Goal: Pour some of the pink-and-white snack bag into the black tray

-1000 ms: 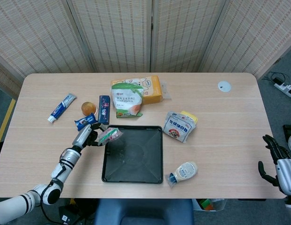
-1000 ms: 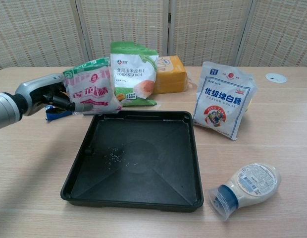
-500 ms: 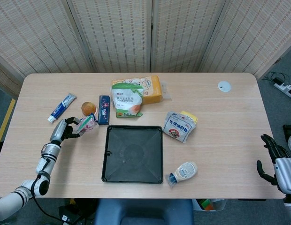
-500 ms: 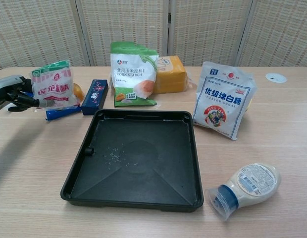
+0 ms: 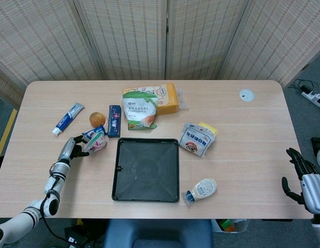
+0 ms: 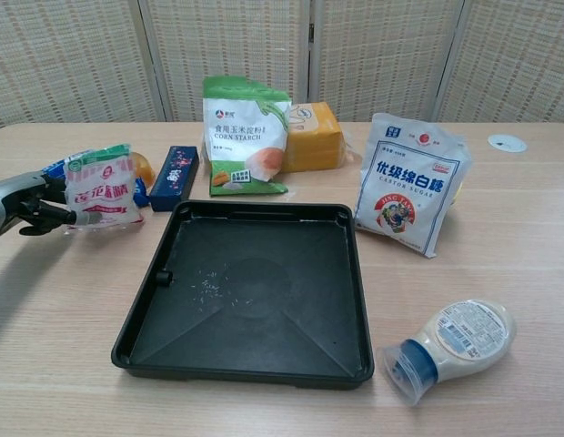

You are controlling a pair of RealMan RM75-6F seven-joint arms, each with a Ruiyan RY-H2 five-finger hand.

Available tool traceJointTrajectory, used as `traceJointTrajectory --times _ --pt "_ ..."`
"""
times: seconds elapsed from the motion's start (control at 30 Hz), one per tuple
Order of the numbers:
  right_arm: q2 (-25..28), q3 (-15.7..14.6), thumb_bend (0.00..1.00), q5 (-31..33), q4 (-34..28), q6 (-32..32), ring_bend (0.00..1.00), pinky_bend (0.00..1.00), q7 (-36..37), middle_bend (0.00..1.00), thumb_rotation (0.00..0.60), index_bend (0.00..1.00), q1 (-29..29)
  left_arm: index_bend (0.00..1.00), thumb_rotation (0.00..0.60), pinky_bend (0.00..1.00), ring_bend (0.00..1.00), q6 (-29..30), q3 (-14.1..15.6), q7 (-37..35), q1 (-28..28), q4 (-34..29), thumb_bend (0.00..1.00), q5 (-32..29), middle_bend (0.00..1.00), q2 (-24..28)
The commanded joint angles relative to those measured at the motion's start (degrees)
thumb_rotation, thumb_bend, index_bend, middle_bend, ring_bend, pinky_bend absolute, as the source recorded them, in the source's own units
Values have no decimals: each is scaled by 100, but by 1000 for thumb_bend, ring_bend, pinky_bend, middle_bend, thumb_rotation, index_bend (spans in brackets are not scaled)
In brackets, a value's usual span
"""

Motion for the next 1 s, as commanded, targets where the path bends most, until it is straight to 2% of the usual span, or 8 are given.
traceJointTrajectory --times 0.03,0.3,0.43,0.57,0.7,0.8,1.0 --pt "1 -1 550 7 -2 0 247 199 1 91 600 0 -4 698 600 1000 875 -31 -13 -20 -44 28 725 44 792 -44" --pt "11 -10 550 18 6 32 247 199 9 92 600 0 -36 646 600 1000 861 -141 -95 139 -212 293 719 25 778 -227" --pt "5 -17 550 23 21 33 247 199 24 91 600 0 -46 603 600 1000 853 -135 -145 297 -252 420 659 -44 735 -318" --pt "-3 -22 550 23 38 30 248 198 40 91 600 0 -50 566 600 1000 825 5 -160 605 -268 564 561 -83 661 -430" --pt "-2 -18 550 18 49 44 248 198 52 91 600 0 -55 460 600 1000 742 188 -157 982 -266 645 454 -107 535 -514" --pt "-3 -22 550 17 56 37 254 198 64 92 600 0 -54 390 600 999 674 300 -185 1221 -259 644 420 -151 459 -535" --pt "-6 -19 550 22 81 45 255 199 93 92 600 0 -62 271 600 998 600 357 -272 1636 -251 519 386 -297 366 -438"
